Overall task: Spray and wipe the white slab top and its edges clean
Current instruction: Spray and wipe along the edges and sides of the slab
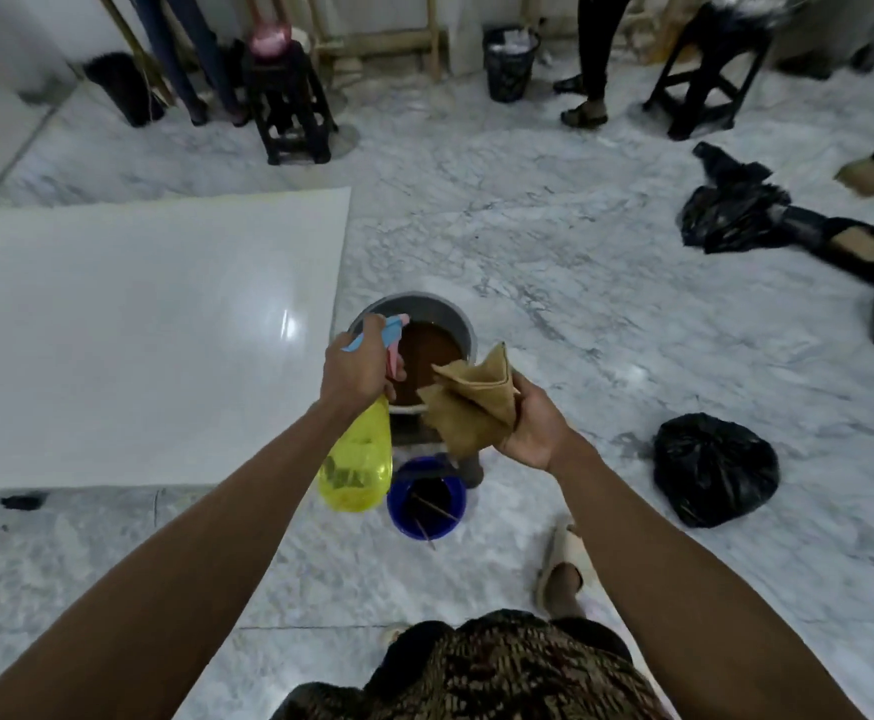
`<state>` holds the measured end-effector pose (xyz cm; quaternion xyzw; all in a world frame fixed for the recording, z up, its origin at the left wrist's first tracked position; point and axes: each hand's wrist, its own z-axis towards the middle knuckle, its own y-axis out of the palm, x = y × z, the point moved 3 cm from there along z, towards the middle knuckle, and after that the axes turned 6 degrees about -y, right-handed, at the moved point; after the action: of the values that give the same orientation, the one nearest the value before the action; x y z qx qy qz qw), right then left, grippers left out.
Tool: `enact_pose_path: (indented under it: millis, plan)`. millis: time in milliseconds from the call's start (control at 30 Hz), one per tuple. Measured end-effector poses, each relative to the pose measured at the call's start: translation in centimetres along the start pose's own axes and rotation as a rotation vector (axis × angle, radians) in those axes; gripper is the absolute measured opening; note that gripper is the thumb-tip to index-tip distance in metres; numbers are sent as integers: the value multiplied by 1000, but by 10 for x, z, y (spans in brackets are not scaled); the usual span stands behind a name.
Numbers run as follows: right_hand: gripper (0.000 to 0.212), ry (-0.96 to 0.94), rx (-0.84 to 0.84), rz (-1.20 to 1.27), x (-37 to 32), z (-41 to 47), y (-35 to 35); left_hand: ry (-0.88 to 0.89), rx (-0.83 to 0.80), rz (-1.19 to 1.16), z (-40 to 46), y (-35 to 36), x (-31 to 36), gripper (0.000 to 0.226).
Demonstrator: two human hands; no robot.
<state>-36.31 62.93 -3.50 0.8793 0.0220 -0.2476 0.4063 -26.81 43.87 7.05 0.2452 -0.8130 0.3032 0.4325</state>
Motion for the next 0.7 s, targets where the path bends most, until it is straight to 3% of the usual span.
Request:
enact_pose_path:
  millis: [100,300,433,533,600,700]
  plan:
    - [61,-75,-9,133,-58,-3,-37,23,-52,14,21,76,35,57]
    - [52,-120,122,104,-179,-7,-115,28,-140,-63,55,216,95,62]
    - [83,-180,185,218,-246,4,-157,-33,-171,-63,78,279,115,56]
    - [98,-149,100,187,-281,22,-168,-62,-172,-68,105,307,127,53]
    - [89,-174,102,65,-307,45,-168,-73,-167,-72,127,320,137,52]
    - [55,-161,185,-87,-340,98,-163,-100,-153,-85,169,330,150,55]
